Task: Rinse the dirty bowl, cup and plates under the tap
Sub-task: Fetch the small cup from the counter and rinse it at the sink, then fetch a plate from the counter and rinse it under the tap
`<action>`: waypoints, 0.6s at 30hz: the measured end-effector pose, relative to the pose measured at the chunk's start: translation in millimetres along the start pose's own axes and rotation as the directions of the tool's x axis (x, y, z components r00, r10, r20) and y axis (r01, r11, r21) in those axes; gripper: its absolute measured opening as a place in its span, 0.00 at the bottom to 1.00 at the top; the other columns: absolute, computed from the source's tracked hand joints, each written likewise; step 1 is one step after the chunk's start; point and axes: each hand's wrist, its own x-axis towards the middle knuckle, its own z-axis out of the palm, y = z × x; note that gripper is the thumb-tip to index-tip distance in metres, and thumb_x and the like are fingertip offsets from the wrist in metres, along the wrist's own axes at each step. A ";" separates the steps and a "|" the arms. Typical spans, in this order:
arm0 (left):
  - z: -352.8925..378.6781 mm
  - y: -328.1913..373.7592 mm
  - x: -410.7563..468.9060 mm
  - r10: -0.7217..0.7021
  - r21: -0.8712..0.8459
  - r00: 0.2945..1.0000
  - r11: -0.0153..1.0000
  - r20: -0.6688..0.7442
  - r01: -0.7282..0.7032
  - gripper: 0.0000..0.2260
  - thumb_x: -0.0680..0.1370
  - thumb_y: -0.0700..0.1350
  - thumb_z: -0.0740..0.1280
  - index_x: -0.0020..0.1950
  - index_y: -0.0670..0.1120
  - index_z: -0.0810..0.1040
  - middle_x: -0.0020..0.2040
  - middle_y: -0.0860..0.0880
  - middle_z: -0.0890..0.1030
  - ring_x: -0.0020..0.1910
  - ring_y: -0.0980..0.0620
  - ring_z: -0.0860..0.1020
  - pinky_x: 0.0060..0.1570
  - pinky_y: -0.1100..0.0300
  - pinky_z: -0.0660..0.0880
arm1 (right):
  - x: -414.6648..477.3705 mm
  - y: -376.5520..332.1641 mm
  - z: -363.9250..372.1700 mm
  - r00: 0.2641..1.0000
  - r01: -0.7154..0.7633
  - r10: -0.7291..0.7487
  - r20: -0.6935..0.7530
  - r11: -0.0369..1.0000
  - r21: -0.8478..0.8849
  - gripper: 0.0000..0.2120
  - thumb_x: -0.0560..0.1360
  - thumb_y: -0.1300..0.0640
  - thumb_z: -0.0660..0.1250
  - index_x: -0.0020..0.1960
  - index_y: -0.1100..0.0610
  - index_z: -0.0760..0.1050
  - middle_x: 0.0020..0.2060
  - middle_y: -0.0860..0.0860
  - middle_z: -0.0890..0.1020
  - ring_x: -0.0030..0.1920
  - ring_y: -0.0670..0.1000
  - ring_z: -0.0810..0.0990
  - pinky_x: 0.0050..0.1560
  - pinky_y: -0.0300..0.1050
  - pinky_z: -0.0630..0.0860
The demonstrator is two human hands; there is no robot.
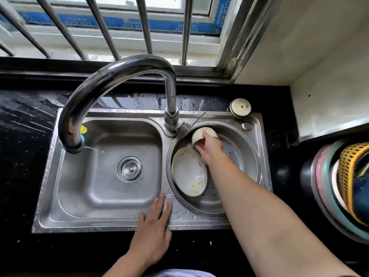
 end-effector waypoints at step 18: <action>-25.3 -29.5 -17.8 0.278 -0.028 0.954 0.959 -0.116 -0.283 0.18 0.77 0.44 0.69 0.67 0.50 0.80 0.65 0.52 0.76 0.66 0.47 0.76 0.68 0.53 0.73 | -128.5 65.9 -130.3 0.988 0.067 -0.097 -0.123 0.971 -0.228 0.08 0.77 0.61 0.64 0.48 0.63 0.80 0.45 0.61 0.84 0.42 0.54 0.81 0.44 0.50 0.81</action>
